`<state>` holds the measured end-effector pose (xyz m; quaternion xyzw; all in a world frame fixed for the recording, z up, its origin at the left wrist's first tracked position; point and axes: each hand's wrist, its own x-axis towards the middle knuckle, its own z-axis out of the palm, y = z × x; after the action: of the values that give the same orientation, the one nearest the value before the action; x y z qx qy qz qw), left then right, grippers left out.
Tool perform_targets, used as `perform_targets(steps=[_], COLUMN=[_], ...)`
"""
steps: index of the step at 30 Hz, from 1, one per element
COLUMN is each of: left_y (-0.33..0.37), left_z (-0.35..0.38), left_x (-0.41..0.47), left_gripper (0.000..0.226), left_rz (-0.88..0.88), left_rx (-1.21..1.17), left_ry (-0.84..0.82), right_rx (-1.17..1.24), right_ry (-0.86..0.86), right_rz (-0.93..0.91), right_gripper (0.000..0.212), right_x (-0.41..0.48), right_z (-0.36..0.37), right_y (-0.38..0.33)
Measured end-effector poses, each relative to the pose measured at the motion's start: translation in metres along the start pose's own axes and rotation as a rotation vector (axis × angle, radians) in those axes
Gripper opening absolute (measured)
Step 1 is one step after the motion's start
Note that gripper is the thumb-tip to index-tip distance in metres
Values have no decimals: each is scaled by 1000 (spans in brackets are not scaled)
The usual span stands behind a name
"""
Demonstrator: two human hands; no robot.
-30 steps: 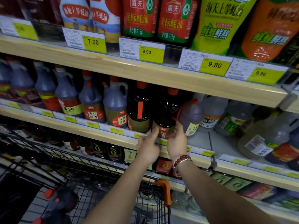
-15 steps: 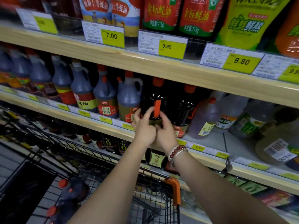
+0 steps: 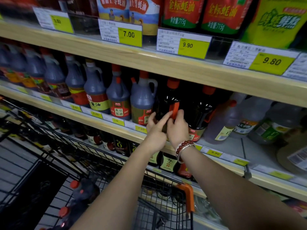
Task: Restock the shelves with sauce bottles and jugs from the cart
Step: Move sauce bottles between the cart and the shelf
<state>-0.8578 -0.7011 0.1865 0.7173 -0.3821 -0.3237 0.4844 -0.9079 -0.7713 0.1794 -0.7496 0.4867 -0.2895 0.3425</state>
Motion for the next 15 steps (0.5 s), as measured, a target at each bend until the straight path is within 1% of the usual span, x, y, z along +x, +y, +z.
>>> perform_targets(steps=[1,3,5,7,8,10,12,15], left_y=[-2,-9,-15,-19,-20,-22,-24,-34], left_z=[0,1,0,0,-1,-2,-3,1], left_x=[-1,-2,-3,-4,-4,-6,-5,1], left_gripper=[89,88,79,66,63,63,70,80], left_rz=[32,74,20,-68,-84,-71,-81,-94], left_rx=[-14,-108,-287,-374,-356,-316,-264,-153], left_ry=[21,123,188,209,203,161,112,86], right_rx=[14,25,-2,-16,-9,11,31,87], right_ry=[6,-1,-21,-8,13,67,104,115], right_rz=[18,36,25,19,24,43,70,95], right_gripper=[24,27,32,38,41,46,50,48], right_x=[2,5,5,8,11,16,17,20], right_z=[-1,-4,-8,-9,-8,-4,-2,-1], right_y=[-1,-1,0,1,1,1,1,4])
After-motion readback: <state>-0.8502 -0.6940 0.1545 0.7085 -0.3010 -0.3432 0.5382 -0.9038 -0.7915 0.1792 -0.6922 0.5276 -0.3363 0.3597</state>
